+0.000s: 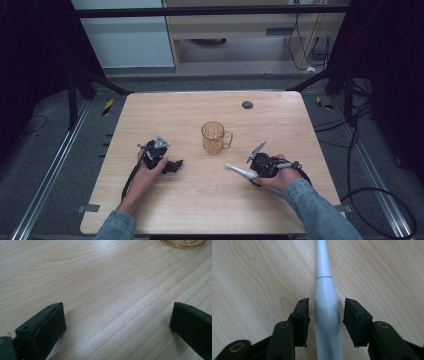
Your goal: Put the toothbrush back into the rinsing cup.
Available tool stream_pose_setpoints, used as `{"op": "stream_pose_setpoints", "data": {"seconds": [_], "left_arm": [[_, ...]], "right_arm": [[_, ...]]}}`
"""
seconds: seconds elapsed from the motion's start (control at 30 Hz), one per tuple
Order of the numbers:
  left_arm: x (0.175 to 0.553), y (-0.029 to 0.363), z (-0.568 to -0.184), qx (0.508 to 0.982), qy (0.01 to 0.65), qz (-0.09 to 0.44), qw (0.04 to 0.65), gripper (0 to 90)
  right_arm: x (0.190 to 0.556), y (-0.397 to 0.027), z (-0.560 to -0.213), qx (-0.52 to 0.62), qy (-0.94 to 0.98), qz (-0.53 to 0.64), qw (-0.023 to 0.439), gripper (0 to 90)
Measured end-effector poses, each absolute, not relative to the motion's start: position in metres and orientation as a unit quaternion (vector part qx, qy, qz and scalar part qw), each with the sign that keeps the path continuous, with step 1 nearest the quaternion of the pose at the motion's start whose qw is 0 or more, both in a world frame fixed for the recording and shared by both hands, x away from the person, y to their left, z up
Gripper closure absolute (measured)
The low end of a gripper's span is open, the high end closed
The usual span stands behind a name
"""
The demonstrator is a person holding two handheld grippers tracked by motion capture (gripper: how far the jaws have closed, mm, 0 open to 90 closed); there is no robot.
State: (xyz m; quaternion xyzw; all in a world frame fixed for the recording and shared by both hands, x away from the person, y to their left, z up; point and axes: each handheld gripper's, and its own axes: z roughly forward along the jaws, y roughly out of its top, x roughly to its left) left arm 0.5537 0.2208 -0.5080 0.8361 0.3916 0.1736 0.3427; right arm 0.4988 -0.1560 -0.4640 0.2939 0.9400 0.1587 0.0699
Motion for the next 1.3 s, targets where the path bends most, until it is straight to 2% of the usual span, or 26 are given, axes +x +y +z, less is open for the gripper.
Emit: {"op": "stream_pose_setpoints", "data": {"seconds": [0.27, 0.6, 1.0, 1.3], "left_arm": [[0.554, 0.221, -0.508, 0.836, 0.391, 0.173, 0.343, 0.0], [0.554, 0.221, -0.508, 0.836, 0.391, 0.173, 0.343, 0.0], [0.554, 0.221, -0.508, 0.836, 0.392, 0.173, 0.344, 0.0], [0.554, 0.221, -0.508, 0.836, 0.39, 0.174, 0.343, 0.0]], "right_arm": [[0.506, -0.154, -0.468, 0.297, 0.943, 0.138, 0.054, 66.6], [0.515, -0.171, -0.44, 0.351, 0.912, 0.212, 0.033, 66.8], [0.538, -0.198, -0.38, 0.398, 0.852, 0.322, 0.109, 66.9], [0.556, -0.206, -0.371, 0.437, 0.793, 0.395, 0.157, 66.8]]}}
